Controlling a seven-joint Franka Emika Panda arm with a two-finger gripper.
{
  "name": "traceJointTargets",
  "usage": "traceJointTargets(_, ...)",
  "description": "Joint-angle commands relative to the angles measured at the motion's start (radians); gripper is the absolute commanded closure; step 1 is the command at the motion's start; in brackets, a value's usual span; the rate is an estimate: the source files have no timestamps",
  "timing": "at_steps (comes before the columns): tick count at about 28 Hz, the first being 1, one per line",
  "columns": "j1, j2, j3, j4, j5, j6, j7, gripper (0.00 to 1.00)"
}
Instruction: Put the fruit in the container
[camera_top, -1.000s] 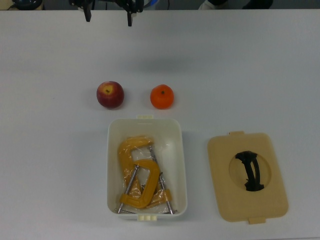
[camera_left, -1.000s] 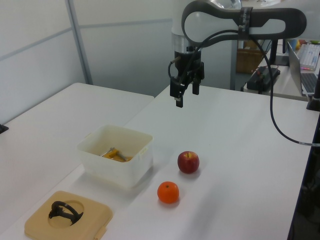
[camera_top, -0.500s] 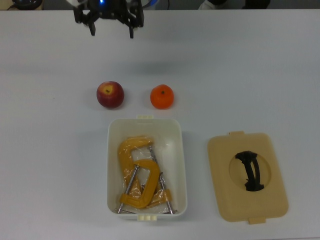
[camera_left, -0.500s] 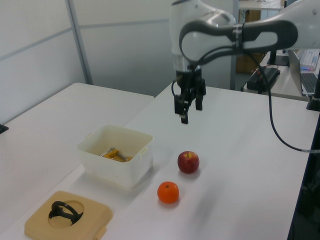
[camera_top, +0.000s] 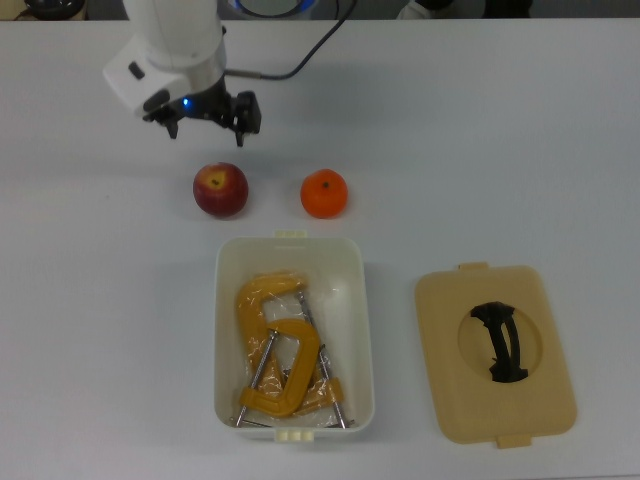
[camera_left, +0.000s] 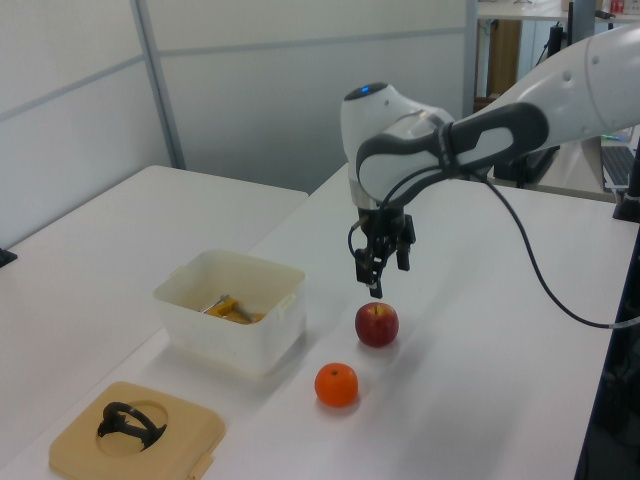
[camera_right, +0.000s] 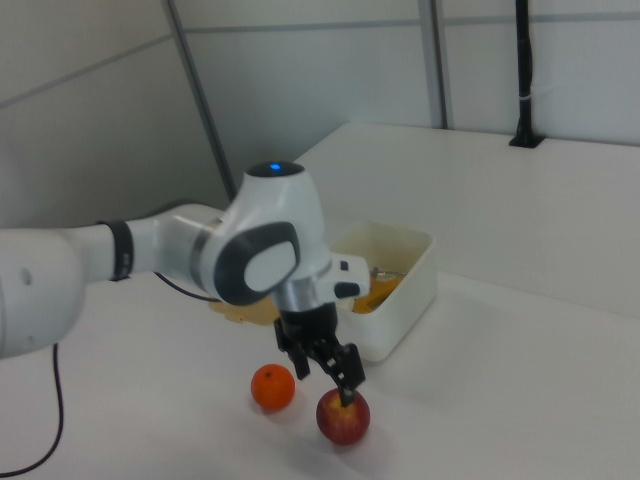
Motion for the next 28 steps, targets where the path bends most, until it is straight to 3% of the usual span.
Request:
traceJointTargets(1,-0.002,0.052,-0.005,-0.023,-0.037,0.069,-0.009,0.00)
traceJointTargets(6,-0.004,0.093,-0.005,-0.046,-0.069,0.125,0.009,0.00)
traceJointTargets(16,0.001,0.153,0.004,-0.039,-0.070,0.175,0.063,0.00)
traceJointTargets(28,-0.002,0.170,0.004,-0.028,-0.065,0.211,0.065,0.00)
